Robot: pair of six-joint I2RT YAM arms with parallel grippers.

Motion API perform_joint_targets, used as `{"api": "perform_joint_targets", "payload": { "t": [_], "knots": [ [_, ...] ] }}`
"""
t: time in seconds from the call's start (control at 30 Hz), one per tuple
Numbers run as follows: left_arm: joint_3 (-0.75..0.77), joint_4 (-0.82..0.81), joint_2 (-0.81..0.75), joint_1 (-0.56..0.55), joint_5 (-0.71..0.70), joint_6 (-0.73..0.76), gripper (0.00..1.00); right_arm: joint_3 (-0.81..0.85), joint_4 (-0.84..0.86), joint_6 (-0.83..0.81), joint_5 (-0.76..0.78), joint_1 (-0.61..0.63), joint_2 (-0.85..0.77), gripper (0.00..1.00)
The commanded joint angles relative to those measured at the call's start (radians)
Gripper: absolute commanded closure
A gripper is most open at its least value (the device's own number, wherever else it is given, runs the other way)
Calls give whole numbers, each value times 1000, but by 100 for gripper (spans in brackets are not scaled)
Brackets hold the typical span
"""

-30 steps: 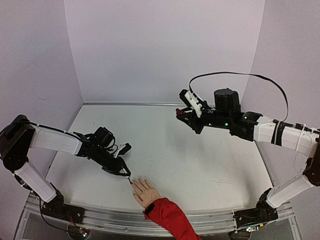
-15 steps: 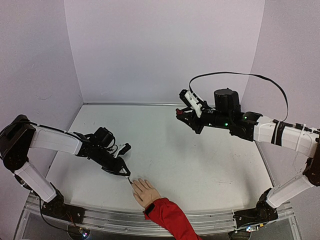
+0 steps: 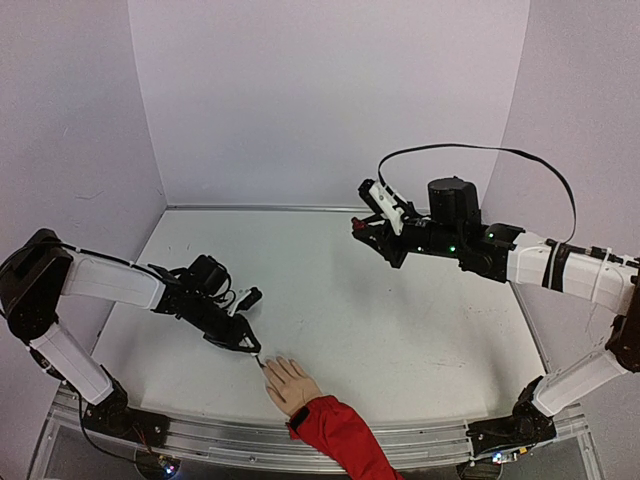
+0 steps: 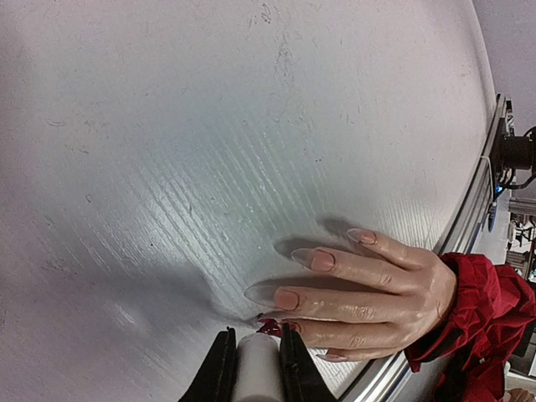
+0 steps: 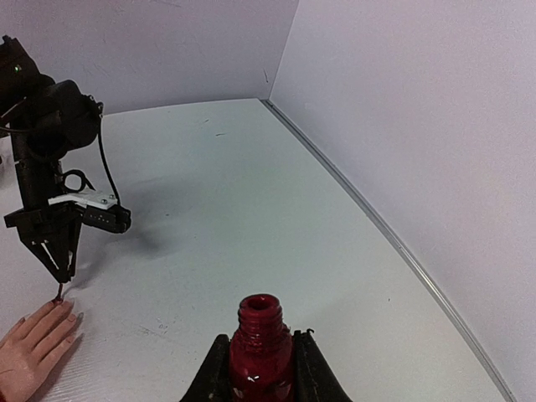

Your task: Paint the nails

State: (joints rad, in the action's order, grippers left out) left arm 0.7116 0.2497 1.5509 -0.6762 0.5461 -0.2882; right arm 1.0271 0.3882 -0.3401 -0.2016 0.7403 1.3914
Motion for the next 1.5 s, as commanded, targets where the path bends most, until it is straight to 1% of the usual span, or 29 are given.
{"api": "perform_joint_targets", "payload": {
  "t": [0.0, 0.7, 0.9, 1.07, 1.3, 1.47],
  "knots": [
    [32, -32, 13, -5, -5, -3, 100, 25, 40, 9, -14, -5, 1, 100],
    [50, -33, 14, -3, -37, -6, 100, 27, 40, 9, -14, -7, 6, 100],
    [50, -34, -10, -3, -52, -12, 100, 27, 40, 10, -18, -6, 8, 100],
    [30, -24, -61, -3, -57, -23, 100, 27, 40, 12, -23, -9, 8, 100],
    [2, 1, -116, -3, -38, -29, 100, 26, 41, 15, -30, -10, 11, 100],
    [9, 2, -96, -3, -2, -22, 100, 25, 41, 16, -32, -10, 12, 100]
  ]
}}
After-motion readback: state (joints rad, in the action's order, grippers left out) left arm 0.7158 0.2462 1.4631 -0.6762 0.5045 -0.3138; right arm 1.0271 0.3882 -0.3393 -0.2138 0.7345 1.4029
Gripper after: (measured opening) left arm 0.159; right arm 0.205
